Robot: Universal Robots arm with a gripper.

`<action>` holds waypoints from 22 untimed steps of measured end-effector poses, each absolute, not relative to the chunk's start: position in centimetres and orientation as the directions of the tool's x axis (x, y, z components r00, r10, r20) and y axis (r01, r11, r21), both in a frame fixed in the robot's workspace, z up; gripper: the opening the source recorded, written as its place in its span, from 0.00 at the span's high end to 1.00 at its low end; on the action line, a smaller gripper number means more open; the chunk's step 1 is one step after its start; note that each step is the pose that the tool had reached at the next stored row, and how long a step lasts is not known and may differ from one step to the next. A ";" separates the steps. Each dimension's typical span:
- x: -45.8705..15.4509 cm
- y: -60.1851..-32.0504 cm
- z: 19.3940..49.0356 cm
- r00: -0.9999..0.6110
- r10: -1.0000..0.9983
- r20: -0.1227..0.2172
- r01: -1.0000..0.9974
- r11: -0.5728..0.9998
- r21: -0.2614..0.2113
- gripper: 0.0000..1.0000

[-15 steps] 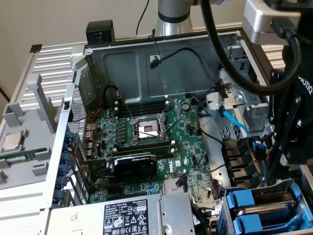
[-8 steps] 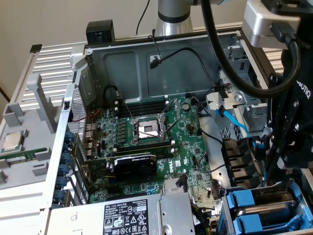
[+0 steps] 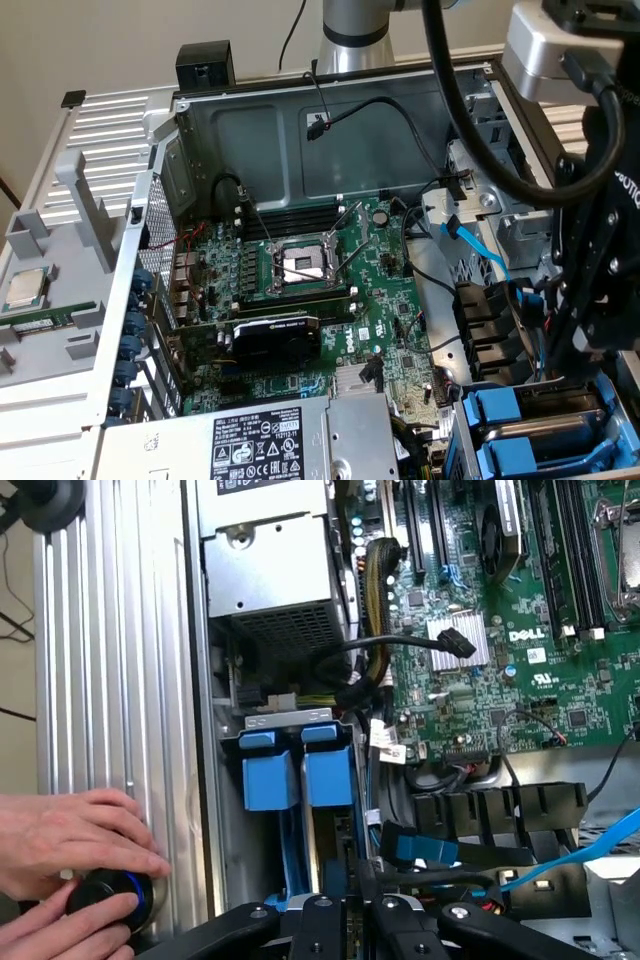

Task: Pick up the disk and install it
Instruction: 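Insert the first disk wire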

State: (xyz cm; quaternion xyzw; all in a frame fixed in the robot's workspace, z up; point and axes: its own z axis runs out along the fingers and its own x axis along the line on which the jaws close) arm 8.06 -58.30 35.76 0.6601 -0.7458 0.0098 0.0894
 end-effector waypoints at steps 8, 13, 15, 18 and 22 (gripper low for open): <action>8.1 -58.4 35.4 -0.113 -0.982 0.148 -0.986 0.129 0.103 0.84; 8.1 -58.4 35.2 -0.107 -0.983 0.148 -0.987 0.123 0.103 0.84; 8.1 -58.4 35.2 -0.102 -0.984 0.148 -0.988 0.118 0.103 0.84; 8.1 -58.4 35.1 -0.097 -0.984 0.148 -0.988 0.113 0.103 0.84; 8.0 -58.4 35.0 -0.088 -0.985 0.148 -0.989 0.104 0.104 0.84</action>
